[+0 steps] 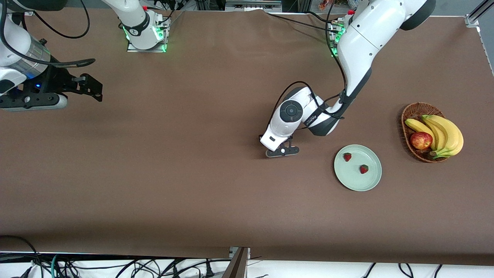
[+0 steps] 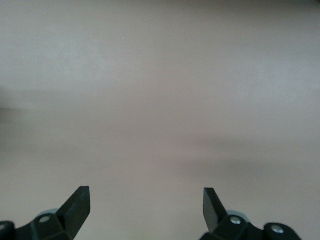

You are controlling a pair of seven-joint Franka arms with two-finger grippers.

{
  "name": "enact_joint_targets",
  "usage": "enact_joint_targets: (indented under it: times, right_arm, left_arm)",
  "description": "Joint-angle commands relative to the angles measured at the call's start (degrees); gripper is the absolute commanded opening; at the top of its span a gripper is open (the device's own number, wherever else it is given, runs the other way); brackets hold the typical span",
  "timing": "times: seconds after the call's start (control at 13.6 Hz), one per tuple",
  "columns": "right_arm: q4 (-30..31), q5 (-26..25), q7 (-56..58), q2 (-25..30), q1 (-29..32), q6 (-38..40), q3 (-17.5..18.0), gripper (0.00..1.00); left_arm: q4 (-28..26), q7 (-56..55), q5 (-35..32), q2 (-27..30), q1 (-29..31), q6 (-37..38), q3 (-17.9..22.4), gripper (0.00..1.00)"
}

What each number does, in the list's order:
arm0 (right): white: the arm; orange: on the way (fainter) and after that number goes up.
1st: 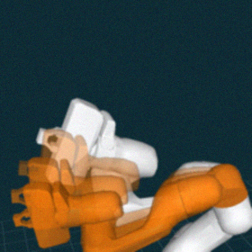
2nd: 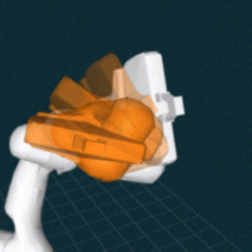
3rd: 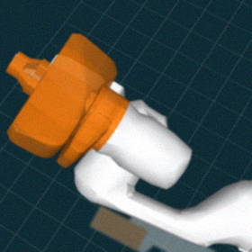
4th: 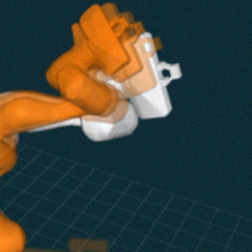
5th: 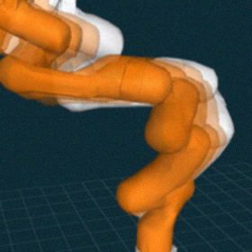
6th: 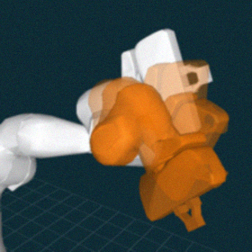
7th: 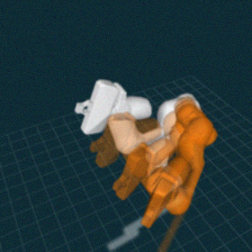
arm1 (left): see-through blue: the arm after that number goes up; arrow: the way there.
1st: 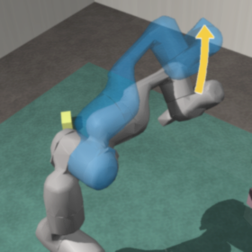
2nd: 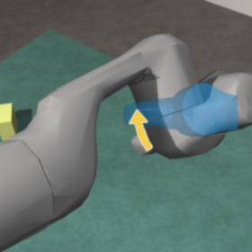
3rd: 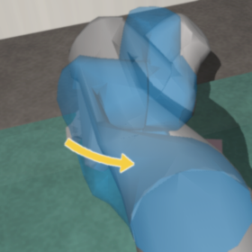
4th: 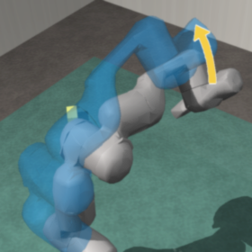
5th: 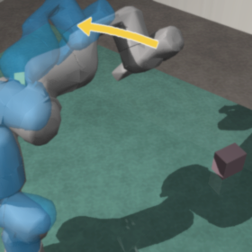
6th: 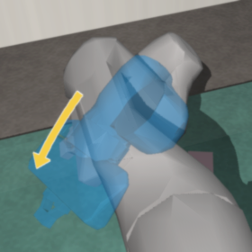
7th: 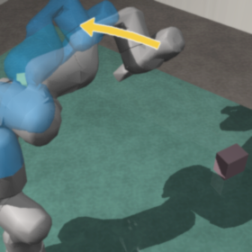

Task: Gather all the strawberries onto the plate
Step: 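Grasp the last strawberry with the left gripper while the right gripper returns to rest, then lower the strawberry over the plate and open the left gripper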

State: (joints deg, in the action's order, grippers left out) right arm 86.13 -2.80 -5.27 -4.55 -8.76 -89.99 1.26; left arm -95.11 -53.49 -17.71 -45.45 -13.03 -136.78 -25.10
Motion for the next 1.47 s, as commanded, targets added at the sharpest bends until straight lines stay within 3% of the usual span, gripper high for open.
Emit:
enact_joint_targets:
  times: [0.0, 0.15, 0.44, 0.95, 1.03, 1.18, 1.4]
  right_arm:
    - [-1.4, -1.5, -0.1, -0.8, 0.2, -0.1, 0.7, 1.00]
    - [-1.5, -0.3, -0.2, -0.8, 0.5, -0.2, 0.7, 1.00]
    - [-1.3, 0.3, -0.3, -1.2, 1.0, -0.1, 0.3, 1.00]
    - [-1.4, 1.1, -0.3, -1.3, 1.0, -0.3, 0.3, 1.00]
    - [-1.4, 1.1, -0.3, -1.3, 1.0, -0.3, 0.4, 1.00]
    - [-1.4, 1.1, -0.3, -1.3, 1.0, -0.3, 0.3, 1.00]
    - [-1.4, 1.2, -0.3, -1.3, 1.0, -0.3, 0.3, 1.00]
  left_arm:
    - [0.8, 4.5, -1.5, 4.3, 2.3, 8.9, 0.0, 0.15]
    - [1.6, 13.2, -1.5, 6.8, 4.2, 17.4, -0.1, 0.15]
    - [1.6, 33.7, -1.5, 9.8, 9.5, 26.4, 0.0, 0.15]
    - [3.0, 77.9, -0.4, 9.5, 23.2, 22.6, -0.2, 0.19]
    - [3.0, 79.9, -0.4, 9.1, 23.7, 21.7, -0.2, 0.32]
    - [3.0, 80.6, 0.6, 8.8, 23.9, 20.8, -0.2, 1.00]
    - [3.0, 81.2, 0.9, 8.8, 23.9, 20.8, -0.2, 1.00]
